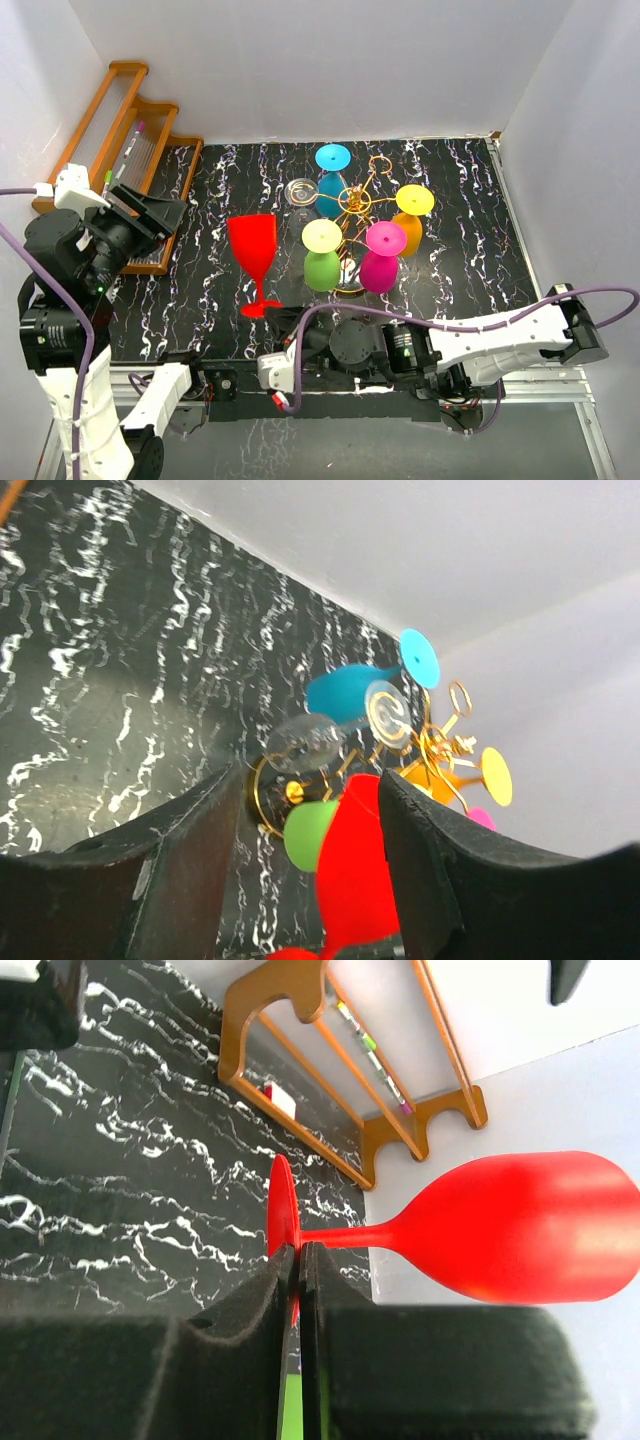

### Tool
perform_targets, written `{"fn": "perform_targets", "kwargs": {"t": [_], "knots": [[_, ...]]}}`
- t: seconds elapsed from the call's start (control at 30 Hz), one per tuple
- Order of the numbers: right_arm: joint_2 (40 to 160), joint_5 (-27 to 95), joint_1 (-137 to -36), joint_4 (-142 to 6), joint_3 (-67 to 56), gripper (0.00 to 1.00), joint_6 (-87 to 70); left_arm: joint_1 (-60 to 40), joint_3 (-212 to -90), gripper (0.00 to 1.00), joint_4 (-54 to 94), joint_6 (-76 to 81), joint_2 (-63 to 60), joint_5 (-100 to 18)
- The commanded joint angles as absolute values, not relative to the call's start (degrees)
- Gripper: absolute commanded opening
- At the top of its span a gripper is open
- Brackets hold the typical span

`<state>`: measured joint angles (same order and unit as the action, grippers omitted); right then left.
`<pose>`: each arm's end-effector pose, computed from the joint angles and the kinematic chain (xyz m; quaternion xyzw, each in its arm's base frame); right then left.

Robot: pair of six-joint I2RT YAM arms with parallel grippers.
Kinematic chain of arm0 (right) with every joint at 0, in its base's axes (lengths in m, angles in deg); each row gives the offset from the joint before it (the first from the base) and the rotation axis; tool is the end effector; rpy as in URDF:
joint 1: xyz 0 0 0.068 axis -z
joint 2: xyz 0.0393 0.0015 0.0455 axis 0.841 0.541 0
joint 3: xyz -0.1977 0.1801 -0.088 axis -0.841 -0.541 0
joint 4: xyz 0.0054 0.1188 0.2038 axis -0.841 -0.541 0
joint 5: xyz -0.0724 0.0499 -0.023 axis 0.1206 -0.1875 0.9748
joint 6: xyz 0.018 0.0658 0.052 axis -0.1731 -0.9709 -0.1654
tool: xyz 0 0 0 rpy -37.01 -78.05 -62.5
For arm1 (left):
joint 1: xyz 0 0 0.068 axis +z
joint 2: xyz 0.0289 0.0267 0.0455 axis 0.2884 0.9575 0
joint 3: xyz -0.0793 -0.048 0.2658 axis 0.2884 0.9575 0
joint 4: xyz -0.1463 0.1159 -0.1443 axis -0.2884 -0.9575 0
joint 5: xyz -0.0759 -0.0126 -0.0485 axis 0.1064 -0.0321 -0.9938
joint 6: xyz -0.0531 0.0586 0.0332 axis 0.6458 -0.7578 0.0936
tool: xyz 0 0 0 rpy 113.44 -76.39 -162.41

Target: Take the wine glass off the wine glass rack

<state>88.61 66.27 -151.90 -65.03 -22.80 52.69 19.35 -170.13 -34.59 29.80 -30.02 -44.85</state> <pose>0.0072 0.2935 0.3624 -0.6816 0.3308 0.0696 0.6490 0.0935 -0.0119 0.4871 -0.2005 0.7268 -0.2793 0.5945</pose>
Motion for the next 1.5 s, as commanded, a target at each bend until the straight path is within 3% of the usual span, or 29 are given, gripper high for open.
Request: {"fn": "perform_targets", "kwargs": {"t": [0.0, 0.2, 0.37, 0.63, 1.13, 1.47], "knots": [[86.42, 71.84, -155.14, -57.48, -26.14, 0.08, 57.52, 18.99, -170.32, 0.55, -35.14, 30.83, -30.86, -53.52], [87.23, 75.29, -157.82, -52.09, -31.37, 0.08, 63.4, 18.53, -168.06, 0.57, -35.28, 31.47, -28.89, -61.78], [88.08, 77.88, -159.88, -51.63, -33.24, 0.08, 65.62, 17.92, -169.02, 0.64, -39.56, 29.59, -27.87, -62.08], [87.55, 77.91, -163.41, -49.36, -37.17, 0.08, 67.18, 17.68, -168.28, 0.65, -44.79, 27.21, -28.32, -60.85], [91.83, 77.82, -164.82, -46.35, -36.35, 0.08, 67.89, 17.32, -162.02, 0.67, -38.42, 30.18, -32.2, -61.75], [93.52, 78.58, -165.62, -43.61, -39.66, 0.08, 72.36, 17.37, -166.96, 0.7, -44.74, 28.06, -26.73, -63.46]]}}
